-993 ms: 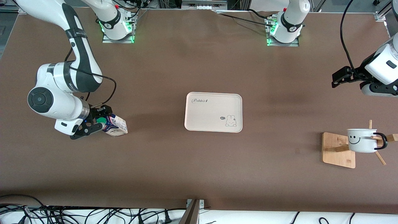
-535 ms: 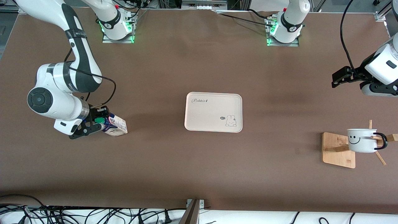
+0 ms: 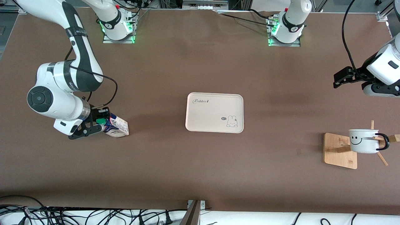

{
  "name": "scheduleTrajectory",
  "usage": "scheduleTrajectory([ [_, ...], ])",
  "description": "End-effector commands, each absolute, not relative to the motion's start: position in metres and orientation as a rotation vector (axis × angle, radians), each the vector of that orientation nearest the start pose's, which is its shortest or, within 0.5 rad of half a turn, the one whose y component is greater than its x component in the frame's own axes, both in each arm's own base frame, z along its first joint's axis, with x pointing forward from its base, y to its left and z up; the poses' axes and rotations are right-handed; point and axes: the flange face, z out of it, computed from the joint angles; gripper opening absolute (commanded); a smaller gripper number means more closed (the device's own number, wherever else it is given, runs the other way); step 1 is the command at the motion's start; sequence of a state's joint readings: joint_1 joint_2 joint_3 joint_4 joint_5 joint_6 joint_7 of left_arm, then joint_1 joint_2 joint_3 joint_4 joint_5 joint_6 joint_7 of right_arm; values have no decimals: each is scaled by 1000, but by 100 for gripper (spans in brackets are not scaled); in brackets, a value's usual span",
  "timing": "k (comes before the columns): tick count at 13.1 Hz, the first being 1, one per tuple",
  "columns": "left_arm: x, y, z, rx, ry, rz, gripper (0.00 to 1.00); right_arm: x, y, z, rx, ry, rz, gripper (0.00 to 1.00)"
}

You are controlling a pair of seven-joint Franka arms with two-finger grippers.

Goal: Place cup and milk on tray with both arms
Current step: 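Carry the milk carton with the right gripper over the white tray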

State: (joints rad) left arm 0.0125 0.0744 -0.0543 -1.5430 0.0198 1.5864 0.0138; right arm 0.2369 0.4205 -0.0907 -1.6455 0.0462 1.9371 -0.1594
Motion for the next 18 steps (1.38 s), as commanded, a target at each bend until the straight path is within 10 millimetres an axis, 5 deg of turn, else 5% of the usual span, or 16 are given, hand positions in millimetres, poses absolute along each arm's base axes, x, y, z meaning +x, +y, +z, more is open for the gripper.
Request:
scheduleTrajectory([
  [1,579,-23,602,-3111,120,54,100,644,128,397,-3046,-343,220,50],
  [4,579,-23,602,-3111,120,54,100,634,192,414,-3029,-251,213,50],
  [9,579,-23,601,-3111,122,59,100,598,351,411,-3076,-115,169,50],
  [13,579,-23,602,-3111,120,54,100,569,448,404,-3080,-83,121,50],
  [15,579,-22,602,-3111,117,54,100,550,484,391,-3101,-68,85,50],
  [18,579,-24,601,-3111,122,57,100,538,504,368,-3122,-64,66,50],
])
